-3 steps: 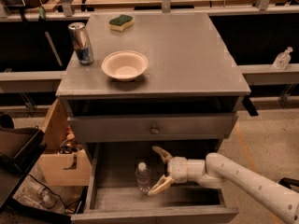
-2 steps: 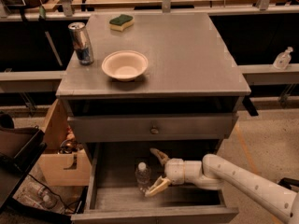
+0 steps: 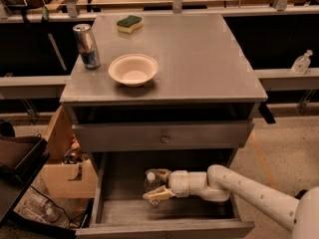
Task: Pick water bottle from middle drawer and place on counter
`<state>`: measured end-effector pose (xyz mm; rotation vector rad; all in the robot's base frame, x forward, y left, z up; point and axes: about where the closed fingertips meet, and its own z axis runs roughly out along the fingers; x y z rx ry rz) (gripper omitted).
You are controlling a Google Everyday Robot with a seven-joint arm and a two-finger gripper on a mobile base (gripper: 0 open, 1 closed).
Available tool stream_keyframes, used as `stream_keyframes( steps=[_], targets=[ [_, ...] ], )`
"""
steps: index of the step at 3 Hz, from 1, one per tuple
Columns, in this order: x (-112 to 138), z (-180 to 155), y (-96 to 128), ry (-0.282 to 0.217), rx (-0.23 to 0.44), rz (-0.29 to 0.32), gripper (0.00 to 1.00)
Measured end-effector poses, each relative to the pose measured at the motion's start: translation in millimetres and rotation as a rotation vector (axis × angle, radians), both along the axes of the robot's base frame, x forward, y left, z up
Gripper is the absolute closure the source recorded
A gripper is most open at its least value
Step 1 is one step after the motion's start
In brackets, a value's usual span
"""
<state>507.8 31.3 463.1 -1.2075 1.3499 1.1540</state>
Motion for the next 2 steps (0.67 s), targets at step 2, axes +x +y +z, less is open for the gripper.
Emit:
stream_keyframes(
  steps=[2],
  targets=[
    [-1.1, -2.2, 10.6, 0.008, 0.017, 0.025, 0.89]
  ],
)
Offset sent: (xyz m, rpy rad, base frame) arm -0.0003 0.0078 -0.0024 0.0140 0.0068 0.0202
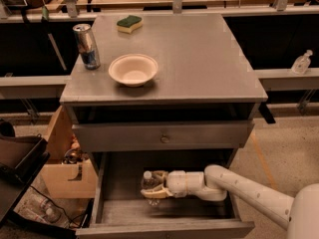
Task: Pick water bottle from middle drawer and place on counter
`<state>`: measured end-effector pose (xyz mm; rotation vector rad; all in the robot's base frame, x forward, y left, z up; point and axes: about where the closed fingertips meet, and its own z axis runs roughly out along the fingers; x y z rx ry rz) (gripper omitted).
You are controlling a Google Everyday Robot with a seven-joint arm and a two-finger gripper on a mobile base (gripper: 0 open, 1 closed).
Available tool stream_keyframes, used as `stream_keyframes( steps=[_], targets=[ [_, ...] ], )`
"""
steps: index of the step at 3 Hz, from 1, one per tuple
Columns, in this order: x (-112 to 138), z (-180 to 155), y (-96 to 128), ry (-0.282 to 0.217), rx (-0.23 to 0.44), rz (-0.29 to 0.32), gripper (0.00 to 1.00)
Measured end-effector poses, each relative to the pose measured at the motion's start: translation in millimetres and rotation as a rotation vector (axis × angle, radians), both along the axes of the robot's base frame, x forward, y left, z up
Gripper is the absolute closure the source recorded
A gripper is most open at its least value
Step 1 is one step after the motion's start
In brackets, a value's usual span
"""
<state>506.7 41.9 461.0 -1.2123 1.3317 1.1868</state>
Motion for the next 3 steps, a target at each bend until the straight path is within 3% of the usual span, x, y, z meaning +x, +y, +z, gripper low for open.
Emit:
stream_keyframes(
  steps=[1, 2, 3],
  targets=[
    [-0.6, 0.2, 1.8, 0.001, 0.002, 0.003, 1.00],
    [-0.6, 0.2, 1.8, 0.001, 0.002, 0.003, 1.00],
    [-18.6, 19.3, -12.6, -0.023, 0.039, -0.023, 1.00]
  ],
)
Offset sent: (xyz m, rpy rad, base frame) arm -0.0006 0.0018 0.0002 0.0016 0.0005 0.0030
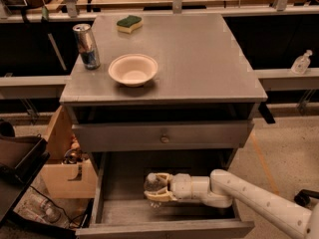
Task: Pick water bottle from middle drawer and place on counter
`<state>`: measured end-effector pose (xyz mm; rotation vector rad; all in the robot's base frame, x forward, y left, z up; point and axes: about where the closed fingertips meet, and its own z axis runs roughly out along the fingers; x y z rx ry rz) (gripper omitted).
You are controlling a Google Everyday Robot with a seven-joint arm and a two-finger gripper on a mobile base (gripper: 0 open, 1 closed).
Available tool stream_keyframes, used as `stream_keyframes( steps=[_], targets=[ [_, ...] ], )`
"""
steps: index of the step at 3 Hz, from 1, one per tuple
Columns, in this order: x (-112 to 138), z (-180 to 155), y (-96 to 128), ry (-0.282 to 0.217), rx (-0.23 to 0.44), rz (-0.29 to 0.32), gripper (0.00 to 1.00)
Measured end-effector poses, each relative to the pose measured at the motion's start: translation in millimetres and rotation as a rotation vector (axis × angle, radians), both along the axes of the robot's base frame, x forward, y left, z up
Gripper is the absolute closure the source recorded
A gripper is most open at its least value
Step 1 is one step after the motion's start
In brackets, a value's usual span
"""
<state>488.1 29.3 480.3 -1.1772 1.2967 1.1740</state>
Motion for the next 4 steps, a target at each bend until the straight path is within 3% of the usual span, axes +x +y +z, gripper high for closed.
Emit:
stream_keyframes(
  steps=[2, 4],
  targets=[
    [-40.8, 92.4, -56.4, -0.054, 0.028, -0.158, 1.00],
    [-48.7, 211.5, -116.3, -0.029, -0.029, -0.341, 1.00]
  ],
)
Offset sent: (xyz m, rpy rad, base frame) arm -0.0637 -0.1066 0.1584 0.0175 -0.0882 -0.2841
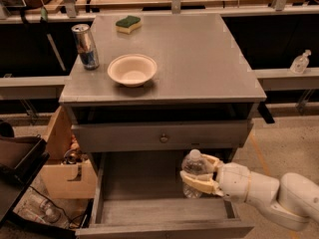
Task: Pick water bottle from middle drawer and place on counter
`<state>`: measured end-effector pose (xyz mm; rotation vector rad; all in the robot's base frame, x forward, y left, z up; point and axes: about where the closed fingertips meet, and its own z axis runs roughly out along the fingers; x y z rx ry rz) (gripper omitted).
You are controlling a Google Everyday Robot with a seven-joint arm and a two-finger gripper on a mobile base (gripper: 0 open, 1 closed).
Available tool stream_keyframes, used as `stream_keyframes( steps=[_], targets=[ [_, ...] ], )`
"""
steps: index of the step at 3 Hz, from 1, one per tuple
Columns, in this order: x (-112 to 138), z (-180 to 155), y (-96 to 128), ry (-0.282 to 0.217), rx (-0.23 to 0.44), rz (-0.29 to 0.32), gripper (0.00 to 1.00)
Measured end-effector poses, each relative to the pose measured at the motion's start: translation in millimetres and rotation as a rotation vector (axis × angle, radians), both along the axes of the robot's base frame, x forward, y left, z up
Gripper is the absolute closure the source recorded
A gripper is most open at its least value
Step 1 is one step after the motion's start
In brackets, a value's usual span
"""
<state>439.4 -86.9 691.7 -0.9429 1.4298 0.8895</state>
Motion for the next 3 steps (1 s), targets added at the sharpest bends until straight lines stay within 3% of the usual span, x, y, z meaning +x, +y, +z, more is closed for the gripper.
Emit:
stream_keyframes(
  steps=[2, 3],
  targets=[
    [14.9, 112.0, -44.4, -0.031, -0.026, -0.220, 1.00],
    [14.9, 112.2, -44.4, -0.031, -0.025, -0.220, 1.00]
  ],
)
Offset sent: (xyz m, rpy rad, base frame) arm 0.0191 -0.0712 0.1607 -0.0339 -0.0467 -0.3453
